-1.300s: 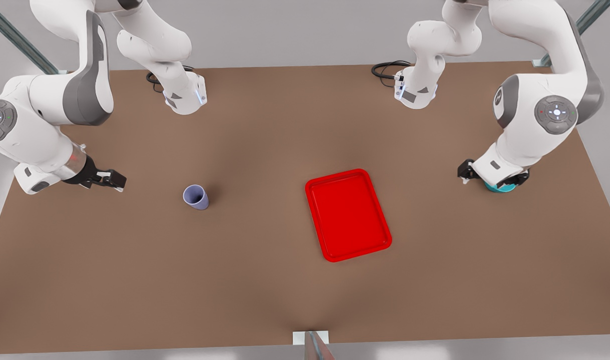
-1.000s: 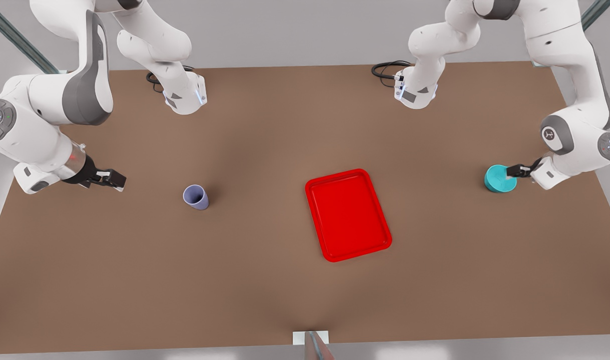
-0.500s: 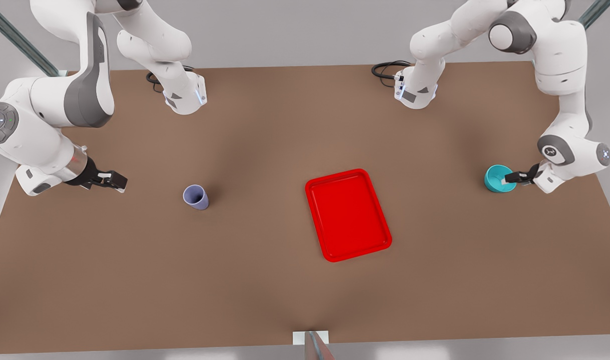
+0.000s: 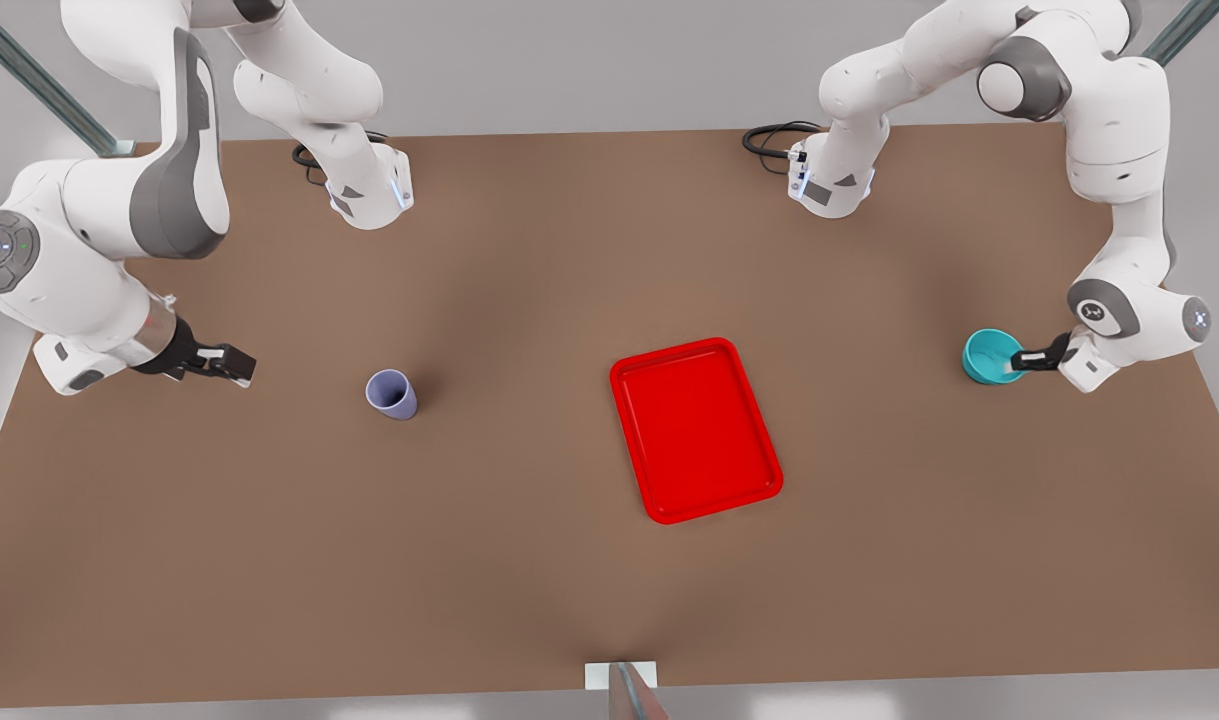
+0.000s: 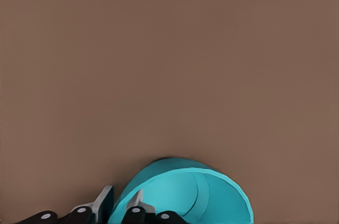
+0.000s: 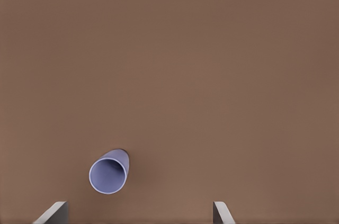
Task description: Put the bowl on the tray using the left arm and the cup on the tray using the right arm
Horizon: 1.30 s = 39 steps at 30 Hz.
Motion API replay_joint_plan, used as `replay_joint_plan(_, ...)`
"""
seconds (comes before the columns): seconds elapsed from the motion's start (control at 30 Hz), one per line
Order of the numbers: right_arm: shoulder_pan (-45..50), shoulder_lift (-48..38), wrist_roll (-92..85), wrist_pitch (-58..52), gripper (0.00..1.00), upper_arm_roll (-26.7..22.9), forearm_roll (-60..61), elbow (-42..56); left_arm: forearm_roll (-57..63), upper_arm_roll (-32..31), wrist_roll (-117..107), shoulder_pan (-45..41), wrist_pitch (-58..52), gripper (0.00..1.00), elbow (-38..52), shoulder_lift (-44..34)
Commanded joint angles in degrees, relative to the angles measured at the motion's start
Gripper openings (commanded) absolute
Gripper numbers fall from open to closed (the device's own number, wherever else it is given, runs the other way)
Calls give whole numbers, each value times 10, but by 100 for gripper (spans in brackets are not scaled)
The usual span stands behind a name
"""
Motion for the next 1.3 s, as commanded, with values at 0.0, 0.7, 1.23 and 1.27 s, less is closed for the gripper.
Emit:
replay_joint_plan(0.0,0,0,1,0,100,0,0,0,0,0,-1,0,0,21,0,0)
replay_joint_plan(0.7,-4,5,0,5,100,0,0,0,-6,-34,-444,-414,-56,21,63,-78)
replay_joint_plan(1.23,-9,16,0,16,100,0,0,0,-85,-33,-585,-489,-28,49,197,75)
replay_joint_plan(1.27,-9,16,0,17,100,0,0,0,-83,-33,-584,-488,-28,67,197,75)
